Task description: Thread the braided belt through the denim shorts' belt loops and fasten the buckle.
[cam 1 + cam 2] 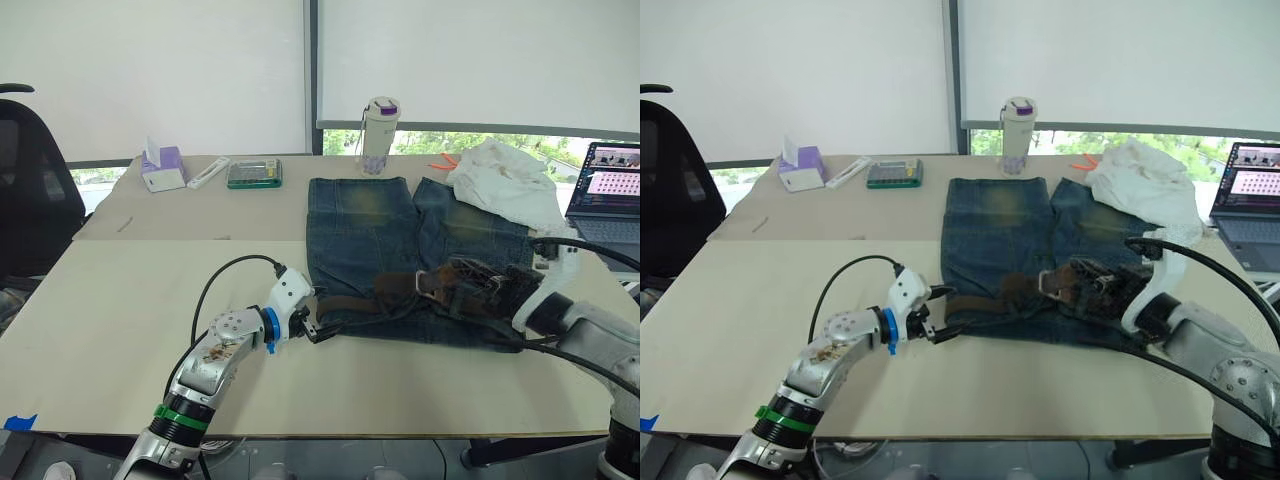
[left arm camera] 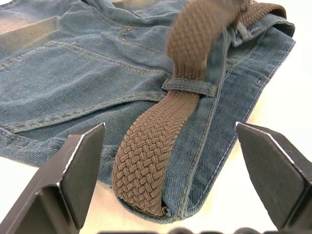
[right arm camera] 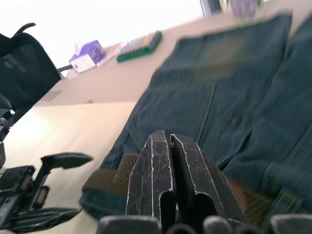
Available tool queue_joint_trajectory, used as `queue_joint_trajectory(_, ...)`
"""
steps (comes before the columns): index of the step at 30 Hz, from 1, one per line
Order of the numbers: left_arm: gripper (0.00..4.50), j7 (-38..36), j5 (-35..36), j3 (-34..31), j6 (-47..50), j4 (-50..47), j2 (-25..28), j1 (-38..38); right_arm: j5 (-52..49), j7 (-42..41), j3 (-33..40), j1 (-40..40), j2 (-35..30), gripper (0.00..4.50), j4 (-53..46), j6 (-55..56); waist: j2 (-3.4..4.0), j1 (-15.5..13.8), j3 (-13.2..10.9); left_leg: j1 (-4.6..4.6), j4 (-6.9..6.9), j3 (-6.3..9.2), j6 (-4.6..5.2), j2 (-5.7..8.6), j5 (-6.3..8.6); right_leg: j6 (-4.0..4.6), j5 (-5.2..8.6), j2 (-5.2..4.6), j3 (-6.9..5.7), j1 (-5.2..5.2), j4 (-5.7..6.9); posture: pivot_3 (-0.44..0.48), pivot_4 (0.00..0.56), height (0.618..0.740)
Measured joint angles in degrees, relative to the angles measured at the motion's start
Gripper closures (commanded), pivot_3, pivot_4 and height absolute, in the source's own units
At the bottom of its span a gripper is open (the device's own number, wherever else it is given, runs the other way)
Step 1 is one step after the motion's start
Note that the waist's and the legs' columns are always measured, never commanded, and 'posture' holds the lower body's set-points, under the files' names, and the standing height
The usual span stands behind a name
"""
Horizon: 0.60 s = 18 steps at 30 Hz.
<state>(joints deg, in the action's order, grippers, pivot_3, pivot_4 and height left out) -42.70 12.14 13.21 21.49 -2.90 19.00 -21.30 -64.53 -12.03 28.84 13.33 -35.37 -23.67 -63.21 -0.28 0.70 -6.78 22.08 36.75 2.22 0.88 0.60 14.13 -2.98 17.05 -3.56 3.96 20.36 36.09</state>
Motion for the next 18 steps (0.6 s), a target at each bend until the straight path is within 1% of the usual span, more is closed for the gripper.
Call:
queue_joint_trajectory(2, 0.00, 0.0, -0.1, -0.1, 0.0, 0.0, 0.0, 0.1, -2.8, 2.7, 0.6, 0.8, -0.8, 4.48, 0.9, -1.1, -0.01, 0.0, 0.0, -0.01, 0.00, -0.01, 0.00, 0.00, 0.00, 0.00, 0.00, 0.02, -0.01, 0.00, 0.00, 0.000, 0.150, 0.740)
queue_joint_trajectory(5, 0.00, 0.0, -0.1, -0.1, -0.2, 0.0, -0.1, 0.2, -10.0, 7.6, 2.3, 3.2, -0.5, 4.48, 3.0, -1.0, 0.00, 0.0, 0.0, -0.01, 0.00, -0.01, 0.00, -0.01, 0.00, 0.00, 0.00, 0.05, -0.02, 0.00, 0.00, 0.000, 0.150, 0.740)
queue_joint_trajectory(9, 0.00, 0.0, 0.4, -0.9, -1.0, 0.0, -1.2, 0.1, -20.8, 15.8, 3.1, 4.9, 1.7, 4.48, 4.5, 1.1, -0.01, 0.1, 0.0, 0.01, 0.00, -0.02, 0.01, -0.05, 0.00, 0.00, 0.00, 0.07, -0.02, 0.00, 0.01, 0.000, 0.150, 0.740)
queue_joint_trajectory(10, 0.00, -0.1, 0.7, -1.1, -1.9, 0.0, -1.7, 0.0, -24.1, 18.9, 2.5, 5.2, 3.3, 4.48, 4.5, 2.4, -0.01, 0.2, 0.0, 0.01, 0.00, -0.02, 0.00, -0.07, 0.00, 0.00, 0.00, 0.07, -0.01, 0.00, 0.01, 0.000, 0.150, 0.740)
queue_joint_trajectory(13, 0.00, -0.2, 1.8, -1.6, -3.5, -0.2, -3.6, -0.9, -29.8, 25.9, -1.6, 5.2, 6.2, 4.48, 4.4, 5.6, 0.00, 0.1, 0.0, 0.03, 0.00, -0.02, 0.01, -0.08, 0.00, 0.00, 0.00, 0.07, -0.01, 0.01, 0.01, 0.000, 0.150, 0.740)
queue_joint_trajectory(15, 0.00, -0.5, 2.8, -2.0, -5.1, -0.8, -5.0, -2.1, -31.2, 30.6, -4.7, 5.3, 8.4, 4.48, 4.4, 8.2, 0.00, 0.1, 0.0, 0.05, 0.01, -0.03, 0.00, -0.08, 0.00, 0.00, 0.00, 0.07, -0.01, 0.01, 0.01, 0.000, 0.150, 0.740)
queue_joint_trajectory(18, 0.00, -0.6, 3.0, -2.1, -7.5, -1.6, -6.3, -4.1, -30.7, 33.8, -7.6, 5.4, 10.0, 4.48, 4.4, 10.5, 0.01, 0.1, 0.0, 0.05, 0.02, -0.05, 0.01, -0.06, -0.01, 0.00, 0.00, 0.07, -0.01, 0.02, 0.00, 0.000, 0.150, 0.740)
